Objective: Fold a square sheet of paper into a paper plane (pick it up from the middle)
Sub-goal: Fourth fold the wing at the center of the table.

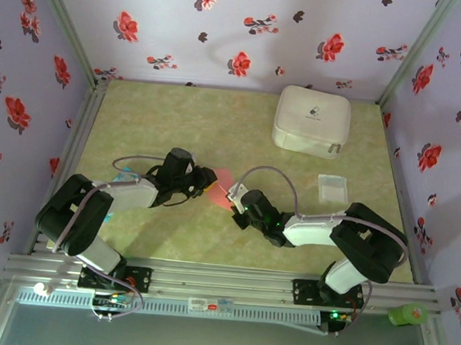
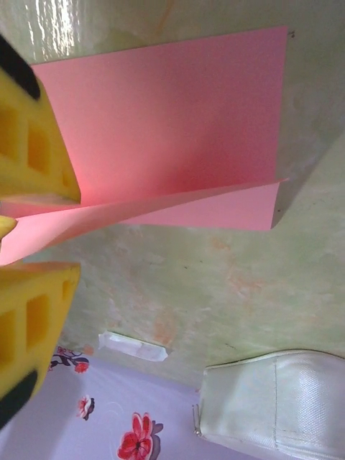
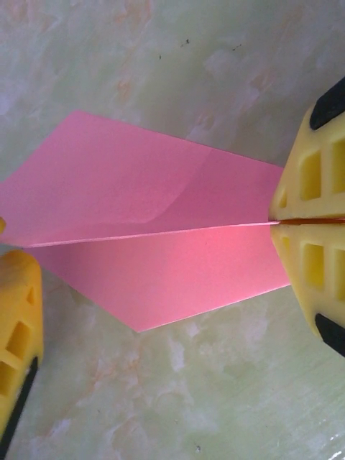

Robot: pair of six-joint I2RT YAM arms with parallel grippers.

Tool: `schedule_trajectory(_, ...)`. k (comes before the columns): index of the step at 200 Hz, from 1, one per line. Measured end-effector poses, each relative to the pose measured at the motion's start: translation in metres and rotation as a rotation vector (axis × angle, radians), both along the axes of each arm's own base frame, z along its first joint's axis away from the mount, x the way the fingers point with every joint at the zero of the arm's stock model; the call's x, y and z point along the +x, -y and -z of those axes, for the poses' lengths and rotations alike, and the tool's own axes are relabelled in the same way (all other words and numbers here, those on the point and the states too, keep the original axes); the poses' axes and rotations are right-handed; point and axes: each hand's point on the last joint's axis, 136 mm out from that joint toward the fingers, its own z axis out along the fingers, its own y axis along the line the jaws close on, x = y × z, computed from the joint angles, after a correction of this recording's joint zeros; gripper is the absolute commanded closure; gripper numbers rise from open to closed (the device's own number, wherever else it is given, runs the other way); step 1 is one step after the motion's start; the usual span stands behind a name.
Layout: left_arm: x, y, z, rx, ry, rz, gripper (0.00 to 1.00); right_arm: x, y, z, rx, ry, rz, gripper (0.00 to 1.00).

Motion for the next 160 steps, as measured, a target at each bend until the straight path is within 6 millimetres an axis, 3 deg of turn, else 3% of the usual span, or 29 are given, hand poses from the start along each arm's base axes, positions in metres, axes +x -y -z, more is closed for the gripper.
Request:
schedule_trajectory(42,0.004,-0.001,-0.003,0.016,0.003,0.004,0.57,-0.001,0.001,0.001,0.004,0.002,0.0,0.92)
schedule_trajectory(93,0.021,-0.001,-0.004,0.023,0.01,-0.002,0.58,-0.002,0.002,0.003,0.001,0.0,0.0,0.9)
schedule_trajectory(116,0.021,-0.003,0.002,0.035,-0.012,0.005,0.66,-0.002,0.003,0.003,0.002,-0.002,0.002,0.88)
schedule_trajectory(145,0.018,-0.004,0.005,0.048,-0.017,0.022,0.85,-0.002,0.003,0.004,0.009,-0.01,0.011,0.85)
schedule_trajectory(160,0.018,-0.004,0.005,0.049,-0.02,0.023,0.88,-0.003,0.004,0.005,0.014,-0.019,0.019,0.84)
